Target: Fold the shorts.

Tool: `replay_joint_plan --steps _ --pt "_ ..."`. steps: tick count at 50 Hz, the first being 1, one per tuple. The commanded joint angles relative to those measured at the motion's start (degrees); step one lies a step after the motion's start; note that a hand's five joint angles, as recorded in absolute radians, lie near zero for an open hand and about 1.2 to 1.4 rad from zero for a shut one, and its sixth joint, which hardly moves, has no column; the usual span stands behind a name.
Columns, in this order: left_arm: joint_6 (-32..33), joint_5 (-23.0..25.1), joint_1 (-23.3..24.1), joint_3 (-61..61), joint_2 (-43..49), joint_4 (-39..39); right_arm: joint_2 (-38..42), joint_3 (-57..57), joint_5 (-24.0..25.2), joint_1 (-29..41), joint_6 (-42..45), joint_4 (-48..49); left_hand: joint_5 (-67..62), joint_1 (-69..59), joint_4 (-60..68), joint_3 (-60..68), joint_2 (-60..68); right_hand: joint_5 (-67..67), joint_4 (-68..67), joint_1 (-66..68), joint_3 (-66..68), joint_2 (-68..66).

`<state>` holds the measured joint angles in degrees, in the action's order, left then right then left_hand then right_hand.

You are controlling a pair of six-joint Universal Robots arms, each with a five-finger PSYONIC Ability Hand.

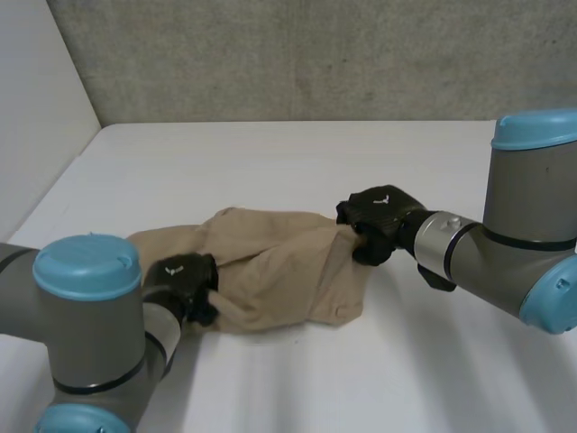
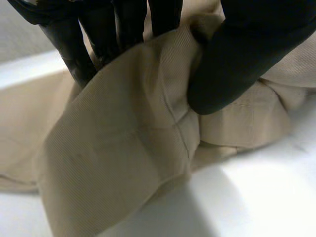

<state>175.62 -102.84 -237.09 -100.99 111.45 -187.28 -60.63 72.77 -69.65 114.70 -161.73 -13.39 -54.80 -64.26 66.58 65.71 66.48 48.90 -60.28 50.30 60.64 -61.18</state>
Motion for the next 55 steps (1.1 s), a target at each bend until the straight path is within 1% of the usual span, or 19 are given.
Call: replay_joint_plan --steps 1,6,7,10,11,14,16,20,26,29,33,34,37,38,41,42,46,49,55 --pt "5.42 -1.84 -1.09 5.88 -6.05 3.14 -5.27 -2.98 -3.30 -0.61 1.24 0.65 -15.20 -15.74 13.42 14.29 13.52 21.10 -19.72 29.70 19.36 -18.82" --pt "14.47 -0.35 -3.64 10.36 -14.94 6.57 -13.18 -5.61 -4.97 -1.93 5.98 -0.23 -15.20 -15.74 13.42 14.29 13.52 21.10 -19.72 29.70 19.36 -18.82" --pt "17.62 1.05 -4.17 12.20 -17.12 7.62 -15.89 -5.97 -5.15 -2.63 8.86 -0.84 -15.20 -15.74 13.42 14.29 13.52 21.10 -19.72 29.70 19.36 -18.82" --pt "21.59 4.04 -4.61 14.15 -19.60 9.99 -21.17 -6.14 -5.41 -3.86 15.18 -3.73 -15.20 -15.74 13.42 14.29 13.52 21.10 -19.72 29.70 19.36 -18.82" --pt "23.61 6.22 -4.87 15.37 -20.74 12.18 -22.06 -6.23 -5.50 -4.04 16.69 -4.71 -15.20 -15.74 13.42 14.29 13.52 21.10 -19.72 29.70 19.36 -18.82" --pt "25.55 9.31 -5.84 16.70 -21.71 15.79 -23.82 -6.15 -5.85 -4.31 20.91 -8.21 -15.20 -15.74 13.42 14.29 13.52 21.10 -19.72 29.70 19.36 -18.82" --pt "26.44 11.51 -6.28 17.75 -21.80 19.22 -23.83 -5.80 -6.11 -4.22 22.15 -9.63 -15.20 -15.74 13.42 14.29 13.52 21.10 -19.72 29.70 19.36 -18.82" --pt "26.61 13.28 -6.54 18.11 -20.40 22.48 -23.22 -4.65 -6.82 -3.17 23.30 -11.66 -15.20 -15.74 13.42 14.29 13.52 21.10 -19.72 29.70 19.36 -18.82" --pt "27.40 13.10 -6.81 18.98 -13.20 22.31 -15.50 -4.91 -9.88 -0.53 26.98 -14.11 -15.20 -15.74 13.42 14.29 13.52 21.10 -19.72 29.70 19.36 -18.82" --pt "29.86 13.01 -6.90 21.88 -8.46 20.99 -12.94 -6.32 -11.56 0.09 29.27 -13.59 -15.20 -15.74 13.42 14.29 13.52 21.10 -19.72 29.70 19.36 -18.82" --pt "33.55 12.49 -6.98 28.99 -1.42 16.52 -6.62 -13.33 -15.25 0.44 29.37 -9.21 -15.20 -15.74 13.42 14.29 13.52 21.10 -19.72 29.70 19.36 -18.82" --pt "34.25 12.14 -7.07 30.92 -0.19 15.20 -3.73 -17.62 -16.21 0.53 29.10 -5.37 -15.20 -15.74 13.42 14.29 13.52 21.10 -19.72 29.70 19.36 -18.82" --pt "37.33 9.51 -6.98 39.62 3.15 7.74 -0.90 -23.62 -16.75 0.88 28.14 2.72 -15.20 -15.74 13.42 14.29 13.52 21.10 -19.72 29.70 19.36 -18.82" --pt "38.82 8.63 -7.07 43.38 3.94 1.89 -0.19 -26.59 -16.84 0.79 26.83 9.80 -15.20 -15.74 13.42 14.29 13.52 21.10 -19.72 29.70 19.36 -18.82" --pt "40.32 8.53 -7.34 46.84 3.95 -9.82 -0.01 -28.56 -16.66 0.44 23.93 22.31 -15.20 -15.74 13.42 14.29 13.52 21.10 -19.72 29.70 19.36 -18.82" --pt "40.59 8.71 -7.34 47.20 3.60 -18.74 -0.45 -28.38 -16.75 0.18 21.83 30.53 -15.20 -15.74 13.42 14.29 13.52 21.10 -19.72 29.70 19.36 -18.82" --pt "40.41 8.53 -6.29 45.28 1.93 -34.69 -1.94 -25.59 -16.93 0.26 18.65 44.90 -15.20 -15.74 13.42 14.29 13.52 21.10 -19.72 29.70 19.36 -18.82" --pt "40.15 8.53 -6.28 42.20 0.18 -34.74 -3.87 -22.77 -16.84 0.09 18.03 45.30 -15.20 -15.74 13.42 14.29 13.52 21.10 -19.72 29.70 19.36 -18.82" --pt "36.37 8.53 -6.63 34.64 -1.59 -28.50 -6.34 -13.10 -16.66 0.00 17.76 43.54 -15.20 -15.74 13.42 14.29 13.52 21.10 -19.72 29.70 19.36 -18.82"
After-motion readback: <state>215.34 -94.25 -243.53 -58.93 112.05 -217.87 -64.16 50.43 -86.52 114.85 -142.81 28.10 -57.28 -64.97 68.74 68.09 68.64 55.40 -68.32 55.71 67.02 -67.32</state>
